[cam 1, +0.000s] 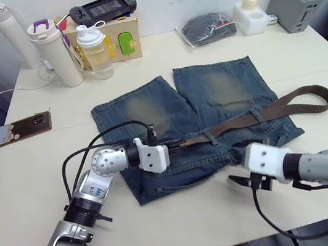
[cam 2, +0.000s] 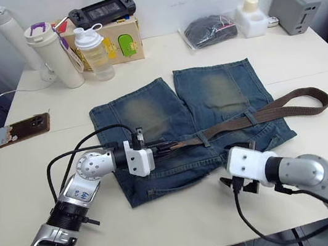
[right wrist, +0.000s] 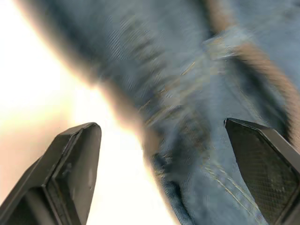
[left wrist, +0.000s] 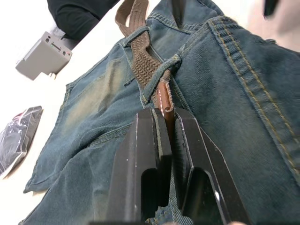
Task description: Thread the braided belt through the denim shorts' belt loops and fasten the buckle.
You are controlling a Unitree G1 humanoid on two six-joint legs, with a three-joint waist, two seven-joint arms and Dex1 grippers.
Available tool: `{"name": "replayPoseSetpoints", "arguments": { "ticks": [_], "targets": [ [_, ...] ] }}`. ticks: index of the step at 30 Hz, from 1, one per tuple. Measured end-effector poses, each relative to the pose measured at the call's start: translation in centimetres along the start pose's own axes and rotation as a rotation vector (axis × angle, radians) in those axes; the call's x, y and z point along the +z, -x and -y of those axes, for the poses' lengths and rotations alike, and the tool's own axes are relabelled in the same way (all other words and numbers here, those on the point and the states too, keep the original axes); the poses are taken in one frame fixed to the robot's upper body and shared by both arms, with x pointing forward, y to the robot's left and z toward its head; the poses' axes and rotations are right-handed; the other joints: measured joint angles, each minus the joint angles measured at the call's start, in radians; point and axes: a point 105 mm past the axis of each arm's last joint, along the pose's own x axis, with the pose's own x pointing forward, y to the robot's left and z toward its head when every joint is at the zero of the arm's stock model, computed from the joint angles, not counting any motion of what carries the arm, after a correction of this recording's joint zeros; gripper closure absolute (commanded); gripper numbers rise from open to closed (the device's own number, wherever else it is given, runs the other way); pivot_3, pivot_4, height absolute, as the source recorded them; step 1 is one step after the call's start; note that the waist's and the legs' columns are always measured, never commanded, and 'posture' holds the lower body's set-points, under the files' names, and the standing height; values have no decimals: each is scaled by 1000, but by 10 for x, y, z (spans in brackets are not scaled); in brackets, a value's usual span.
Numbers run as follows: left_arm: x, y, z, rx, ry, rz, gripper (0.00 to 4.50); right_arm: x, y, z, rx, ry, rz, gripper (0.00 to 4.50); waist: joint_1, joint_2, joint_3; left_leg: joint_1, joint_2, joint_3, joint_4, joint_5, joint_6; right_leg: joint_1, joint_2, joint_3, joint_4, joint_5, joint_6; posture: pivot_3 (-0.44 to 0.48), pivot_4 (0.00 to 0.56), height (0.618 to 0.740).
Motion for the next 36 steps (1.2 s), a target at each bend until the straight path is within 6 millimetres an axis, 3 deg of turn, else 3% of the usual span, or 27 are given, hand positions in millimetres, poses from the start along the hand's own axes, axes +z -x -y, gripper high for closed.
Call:
{"name": "replayPoseSetpoints", "arguments": {
  "ticks": [3,6,11,12,18,26,31,36],
  "targets": [
    [1,1,1,1,1,-1,4500,-1,-8,6,-43,80,9,839,-1,-2,-1,2,1,0,0,0,-1,2,0,0,0,0,0,0,150,687],
    [4,2,2,-4,-17,-1,4500,-8,-16,12,-94,53,-8,2320,0,-2,-1,3,0,-1,0,0,-1,3,0,0,0,0,0,0,150,687],
    [2,6,7,-25,-46,-23,4500,-28,-13,19,-133,0,-75,4390,7,-2,-1,4,-1,-5,2,0,-1,8,-1,-3,-2,0,1,0,150,687],
    [2,7,9,-31,-54,-28,4500,-37,-9,25,-158,-15,-103,4456,10,-2,-1,5,-1,-5,2,0,-1,10,-1,-3,-3,1,1,0,150,687],
    [3,16,14,-44,-76,-43,4500,-84,16,55,-287,-92,-259,4456,28,-2,-1,5,-2,-7,2,0,-1,12,-2,-3,-7,3,3,0,150,687],
    [11,19,23,-47,-86,-29,4500,-88,16,56,-308,-148,-268,4456,26,-2,-2,6,-2,-7,2,0,-1,14,-1,-3,-7,2,3,0,150,687],
    [11,22,24,-15,-114,-37,4500,-89,25,59,-332,-205,-279,2557,28,-2,-2,6,-2,-8,1,0,-1,14,-2,-3,-7,2,3,0,150,687],
    [13,28,17,58,-167,-37,4500,-88,44,59,-301,-354,-261,46,26,-1,-1,5,-1,-8,0,0,-1,12,-1,-3,-7,2,3,0,150,687]
  ]
}}
